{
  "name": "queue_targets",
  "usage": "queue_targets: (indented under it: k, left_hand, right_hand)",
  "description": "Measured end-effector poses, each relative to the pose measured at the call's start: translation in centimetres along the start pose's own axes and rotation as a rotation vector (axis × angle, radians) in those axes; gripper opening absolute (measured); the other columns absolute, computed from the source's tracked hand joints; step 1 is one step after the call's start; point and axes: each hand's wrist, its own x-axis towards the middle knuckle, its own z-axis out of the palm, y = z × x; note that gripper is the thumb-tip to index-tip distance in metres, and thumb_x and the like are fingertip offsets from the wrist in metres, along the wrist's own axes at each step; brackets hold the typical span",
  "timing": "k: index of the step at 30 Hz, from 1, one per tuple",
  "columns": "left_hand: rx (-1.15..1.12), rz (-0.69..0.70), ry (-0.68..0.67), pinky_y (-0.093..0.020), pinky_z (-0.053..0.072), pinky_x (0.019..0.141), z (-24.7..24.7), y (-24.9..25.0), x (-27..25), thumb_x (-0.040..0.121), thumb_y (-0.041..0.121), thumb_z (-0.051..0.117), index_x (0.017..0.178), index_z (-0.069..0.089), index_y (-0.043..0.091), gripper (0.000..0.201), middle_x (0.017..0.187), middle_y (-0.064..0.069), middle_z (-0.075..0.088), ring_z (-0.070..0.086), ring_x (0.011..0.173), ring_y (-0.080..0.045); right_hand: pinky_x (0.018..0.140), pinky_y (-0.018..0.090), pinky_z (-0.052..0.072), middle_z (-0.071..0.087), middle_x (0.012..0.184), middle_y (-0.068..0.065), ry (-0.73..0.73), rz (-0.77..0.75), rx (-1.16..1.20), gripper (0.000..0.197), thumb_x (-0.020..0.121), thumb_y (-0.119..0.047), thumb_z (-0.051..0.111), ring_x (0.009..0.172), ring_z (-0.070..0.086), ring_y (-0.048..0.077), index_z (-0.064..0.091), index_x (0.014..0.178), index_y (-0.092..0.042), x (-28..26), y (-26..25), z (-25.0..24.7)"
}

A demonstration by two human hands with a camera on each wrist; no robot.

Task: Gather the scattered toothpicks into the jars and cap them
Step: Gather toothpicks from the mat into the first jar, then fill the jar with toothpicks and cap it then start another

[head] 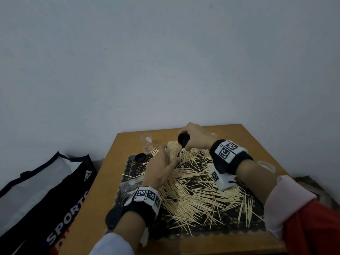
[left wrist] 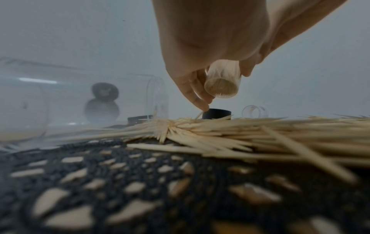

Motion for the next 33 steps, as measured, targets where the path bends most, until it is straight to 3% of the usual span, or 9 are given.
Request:
queue_targets:
  k: [3,9,13,17,21,24,28,30,33]
  left_hand:
    - [-0.014,0.028,-0.006,-0.035,0.05,0.078,0.0,-0.3,0.0,0.091,0.055,0.055,0.136,0.04,0.014,0.062,0.104,0.0,0.065,0.062,0.091,-0.018]
    - [-0.075,0.067,-0.015,-0.041,0.05,0.091,0.2,-0.5,0.0,0.088,0.062,0.053,0.142,0.037,0.015,0.073,0.122,-0.007,0.064,0.061,0.105,-0.02]
    - [-0.107,0.1,-0.076,-0.045,0.046,0.102,0.6,-0.9,0.2,0.086,0.077,0.038,0.148,0.028,0.02,0.085,0.137,-0.005,0.057,0.056,0.121,-0.018]
    - [-0.069,0.145,-0.119,-0.039,0.052,0.093,0.6,-0.7,0.1,0.093,0.061,0.046,0.142,0.036,0.018,0.066,0.122,-0.003,0.063,0.061,0.104,-0.016]
    - [-0.039,0.171,-0.082,-0.033,0.052,0.081,0.6,-0.8,0.3,0.095,0.053,0.052,0.131,0.045,0.015,0.052,0.109,0.002,0.062,0.059,0.09,-0.012]
    - [0.0,0.193,-0.065,-0.026,0.046,0.074,0.6,-0.6,0.3,0.095,0.05,0.053,0.125,0.05,0.013,0.048,0.101,0.003,0.06,0.055,0.083,-0.012]
    - [0.036,0.198,-0.107,-0.022,0.043,0.078,0.7,-0.7,0.4,0.095,0.051,0.052,0.134,0.047,0.015,0.053,0.11,0.003,0.059,0.053,0.091,-0.01]
    - [-0.002,0.17,-0.131,-0.026,0.048,0.079,0.8,-0.6,0.3,0.096,0.05,0.05,0.132,0.048,0.016,0.049,0.109,0.004,0.06,0.056,0.089,-0.011]
    - [-0.112,0.068,-0.125,-0.029,0.054,0.071,0.8,-0.5,0.1,0.096,0.053,0.047,0.122,0.049,0.018,0.044,0.101,0.004,0.062,0.061,0.081,-0.013]
  right_hand:
    - [0.073,0.022,0.042,0.057,0.113,0.003,-0.082,-0.09,-0.019,0.058,0.064,-0.003,0.083,0.104,0.055,0.019,0.062,0.117,-0.012,0.5,-1.1,-0.6]
    - [0.076,0.028,0.049,0.06,0.115,0.0,-0.223,-0.162,0.013,0.058,0.062,-0.002,0.086,0.098,0.058,0.017,0.059,0.113,-0.014,1.0,-1.1,-1.5]
    - [0.088,0.04,0.054,0.065,0.113,0.004,-0.316,-0.182,0.138,0.061,0.059,0.006,0.084,0.1,0.066,0.022,0.062,0.113,-0.013,0.9,-0.4,-2.0]
    - [0.08,0.026,0.055,0.071,0.104,0.004,-0.338,-0.145,0.182,0.056,0.062,-0.005,0.088,0.091,0.069,0.016,0.065,0.112,-0.012,0.6,0.3,-2.3]
    - [0.058,0.026,0.058,0.072,0.081,0.016,-0.351,-0.001,0.379,0.043,0.077,-0.023,0.081,0.064,0.07,0.025,0.062,0.107,0.001,0.0,1.2,-1.7]
    - [0.039,0.021,0.04,0.061,0.054,0.006,-0.277,0.021,0.342,0.051,0.087,-0.051,0.063,0.04,0.054,0.017,0.064,0.089,0.0,-0.4,1.8,-0.6]
    - [0.053,0.024,0.037,0.047,0.039,-0.006,-0.172,0.125,0.066,0.066,0.089,-0.071,0.04,0.031,0.038,0.009,0.051,0.054,-0.016,-1.3,1.4,0.5]
    - [0.054,0.023,0.042,0.058,0.05,-0.002,-0.19,0.143,0.115,0.068,0.087,-0.073,0.041,0.037,0.048,0.012,0.059,0.066,-0.011,-1.1,1.2,0.6]
    - [0.051,0.024,0.053,0.065,0.093,0.004,-0.27,0.026,0.375,0.052,0.089,-0.05,0.061,0.068,0.066,0.019,0.058,0.121,-0.008,-0.8,1.1,0.3]
